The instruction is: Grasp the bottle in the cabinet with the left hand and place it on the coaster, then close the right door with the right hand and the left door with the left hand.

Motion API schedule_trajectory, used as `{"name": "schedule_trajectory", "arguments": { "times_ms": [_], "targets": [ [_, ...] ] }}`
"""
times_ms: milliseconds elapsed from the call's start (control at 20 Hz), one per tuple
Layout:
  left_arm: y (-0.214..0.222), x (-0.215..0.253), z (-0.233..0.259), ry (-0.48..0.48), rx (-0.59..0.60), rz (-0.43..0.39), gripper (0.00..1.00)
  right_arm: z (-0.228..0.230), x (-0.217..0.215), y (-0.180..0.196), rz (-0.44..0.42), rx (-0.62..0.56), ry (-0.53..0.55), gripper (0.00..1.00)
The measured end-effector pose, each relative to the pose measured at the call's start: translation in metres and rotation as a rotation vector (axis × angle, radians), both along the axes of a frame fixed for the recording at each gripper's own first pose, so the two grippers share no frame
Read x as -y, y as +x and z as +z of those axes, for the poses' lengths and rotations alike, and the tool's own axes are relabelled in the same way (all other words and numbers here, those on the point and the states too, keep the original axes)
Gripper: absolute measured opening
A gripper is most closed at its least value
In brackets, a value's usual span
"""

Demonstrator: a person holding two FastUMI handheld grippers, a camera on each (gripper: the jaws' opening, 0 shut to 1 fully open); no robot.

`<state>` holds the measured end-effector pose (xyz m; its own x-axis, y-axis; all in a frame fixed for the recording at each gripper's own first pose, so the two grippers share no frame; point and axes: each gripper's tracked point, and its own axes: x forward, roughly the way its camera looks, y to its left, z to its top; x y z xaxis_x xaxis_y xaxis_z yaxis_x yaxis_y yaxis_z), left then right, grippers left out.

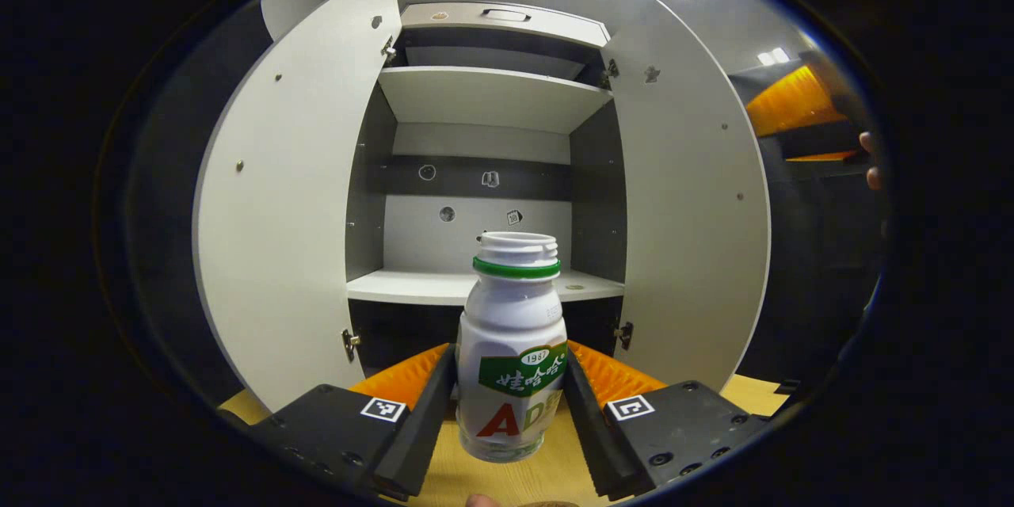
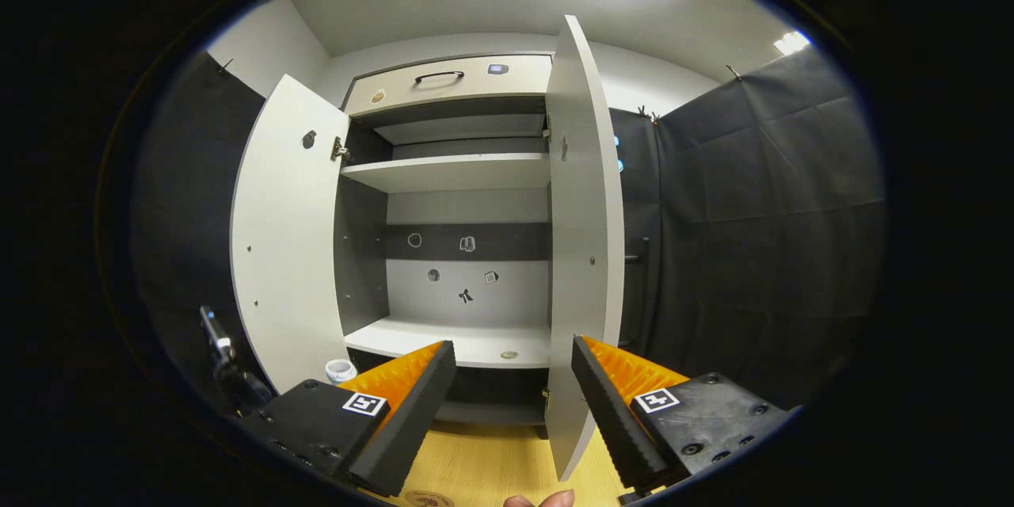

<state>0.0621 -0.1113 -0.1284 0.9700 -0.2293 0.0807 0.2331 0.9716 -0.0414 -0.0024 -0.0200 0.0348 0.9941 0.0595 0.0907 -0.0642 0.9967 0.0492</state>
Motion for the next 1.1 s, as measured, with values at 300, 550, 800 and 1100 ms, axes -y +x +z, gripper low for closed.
{"name": "schedule_trajectory", "arguments": {
  "times_ms": [300,550,800,1100],
  "targets": [
    [-0.034,0.019,-0.076,0.045,-0.032,-0.048,0.78,0.007,0.003,0.002,0.0,0.036,-0.031,0.97],
    [-0.053,0.035,-0.131,0.054,-0.059,-0.098,0.78,0.008,0.009,0.008,-0.013,0.042,-0.086,0.97],
    [-0.062,0.048,-0.172,0.028,-0.083,-0.146,0.79,0.011,0.011,0.009,-0.018,0.053,-0.121,0.97],
    [-0.064,0.049,-0.193,0.013,-0.111,-0.159,0.8,0.002,0.007,0.004,-0.013,0.044,-0.194,0.97]
  ]
}}
